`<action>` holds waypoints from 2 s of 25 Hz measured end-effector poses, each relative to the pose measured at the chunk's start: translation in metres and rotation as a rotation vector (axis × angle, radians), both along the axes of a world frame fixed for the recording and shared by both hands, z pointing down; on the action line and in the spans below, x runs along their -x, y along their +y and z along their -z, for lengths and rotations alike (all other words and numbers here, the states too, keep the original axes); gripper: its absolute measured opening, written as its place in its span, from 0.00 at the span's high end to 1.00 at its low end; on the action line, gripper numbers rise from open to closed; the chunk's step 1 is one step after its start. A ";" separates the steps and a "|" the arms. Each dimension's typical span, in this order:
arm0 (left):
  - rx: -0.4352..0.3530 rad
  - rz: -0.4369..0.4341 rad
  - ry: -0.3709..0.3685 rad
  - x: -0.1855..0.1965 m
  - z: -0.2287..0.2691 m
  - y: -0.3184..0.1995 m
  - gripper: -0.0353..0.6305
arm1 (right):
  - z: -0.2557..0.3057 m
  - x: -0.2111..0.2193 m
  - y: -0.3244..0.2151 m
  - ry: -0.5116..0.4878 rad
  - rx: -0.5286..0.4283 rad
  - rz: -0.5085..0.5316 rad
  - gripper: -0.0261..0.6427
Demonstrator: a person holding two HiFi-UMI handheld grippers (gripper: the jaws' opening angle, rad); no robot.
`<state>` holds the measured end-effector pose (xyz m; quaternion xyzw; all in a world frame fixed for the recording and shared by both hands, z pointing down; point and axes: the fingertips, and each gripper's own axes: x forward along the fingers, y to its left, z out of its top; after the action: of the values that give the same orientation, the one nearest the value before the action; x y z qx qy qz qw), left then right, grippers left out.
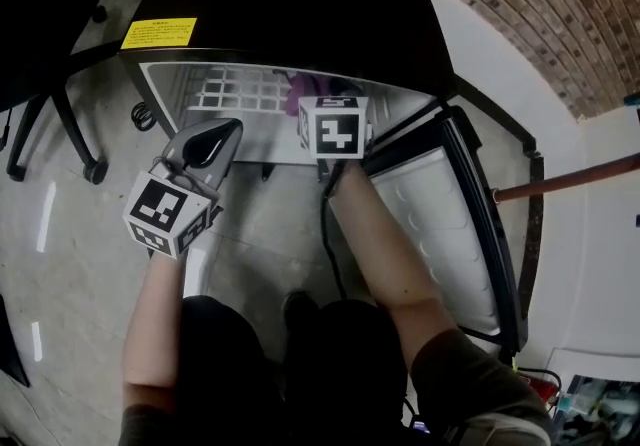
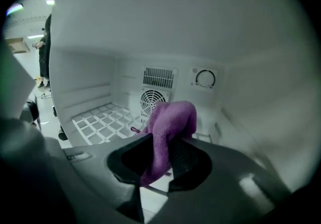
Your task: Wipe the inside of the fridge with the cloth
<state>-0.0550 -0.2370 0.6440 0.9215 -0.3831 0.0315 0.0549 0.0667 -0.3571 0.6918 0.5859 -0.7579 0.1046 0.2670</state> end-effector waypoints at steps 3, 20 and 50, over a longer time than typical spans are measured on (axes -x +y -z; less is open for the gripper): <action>-0.002 -0.016 0.000 -0.009 0.003 -0.002 0.92 | 0.004 -0.017 0.003 -0.024 -0.020 -0.079 0.85; -0.028 -0.046 0.039 -0.033 0.004 -0.011 0.92 | 0.074 -0.060 0.016 -0.415 -0.253 -0.233 0.85; 0.038 0.165 -0.077 0.057 -0.059 -0.010 0.92 | -0.113 0.151 0.138 -0.465 0.389 0.507 0.85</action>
<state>-0.1125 -0.2469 0.7032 0.8837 -0.4590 0.0697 0.0599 -0.0843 -0.2195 0.8053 0.2795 -0.8847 0.3070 0.2118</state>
